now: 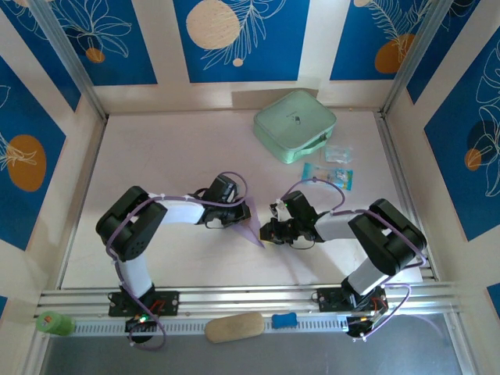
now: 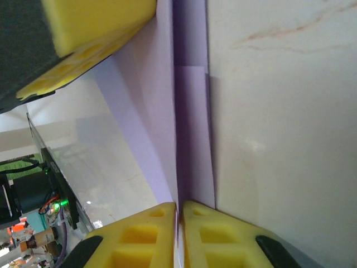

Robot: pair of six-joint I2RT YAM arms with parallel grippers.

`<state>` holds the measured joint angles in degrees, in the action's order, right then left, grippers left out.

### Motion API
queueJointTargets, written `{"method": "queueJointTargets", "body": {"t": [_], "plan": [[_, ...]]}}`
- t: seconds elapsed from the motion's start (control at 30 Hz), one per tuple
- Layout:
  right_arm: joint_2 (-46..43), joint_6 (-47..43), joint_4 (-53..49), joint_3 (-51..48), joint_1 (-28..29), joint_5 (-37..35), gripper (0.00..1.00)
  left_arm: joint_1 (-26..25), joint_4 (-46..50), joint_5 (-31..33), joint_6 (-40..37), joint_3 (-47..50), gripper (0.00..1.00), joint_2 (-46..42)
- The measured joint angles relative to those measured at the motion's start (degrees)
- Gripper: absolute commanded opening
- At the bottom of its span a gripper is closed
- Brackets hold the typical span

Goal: Fold a paper plane with a square sheet of paper (pick it up from the middle)
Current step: Fourth fold the wing at the center of the table.

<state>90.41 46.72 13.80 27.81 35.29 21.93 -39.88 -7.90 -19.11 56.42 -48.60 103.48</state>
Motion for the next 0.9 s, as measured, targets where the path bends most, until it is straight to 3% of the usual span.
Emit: {"method": "queueJointTargets", "body": {"t": [0.27, 0.7, 0.9], "plan": [[-2.03, -0.24, -3.19, -0.13, 0.28, -0.57, 0.19, 0.00, 0.00, 0.00, 0.00, 0.00, 0.00, 0.00], [-2.10, -0.42, -4.20, -0.24, 0.37, -1.40, 0.10, 0.00, -0.02, 0.00, 0.02, 0.00, 0.01, 0.00], [-2.54, -0.33, -4.37, -0.33, 0.39, -1.20, 0.17, 0.00, -0.02, 0.00, 0.02, 0.00, 0.01, 0.00]]}}
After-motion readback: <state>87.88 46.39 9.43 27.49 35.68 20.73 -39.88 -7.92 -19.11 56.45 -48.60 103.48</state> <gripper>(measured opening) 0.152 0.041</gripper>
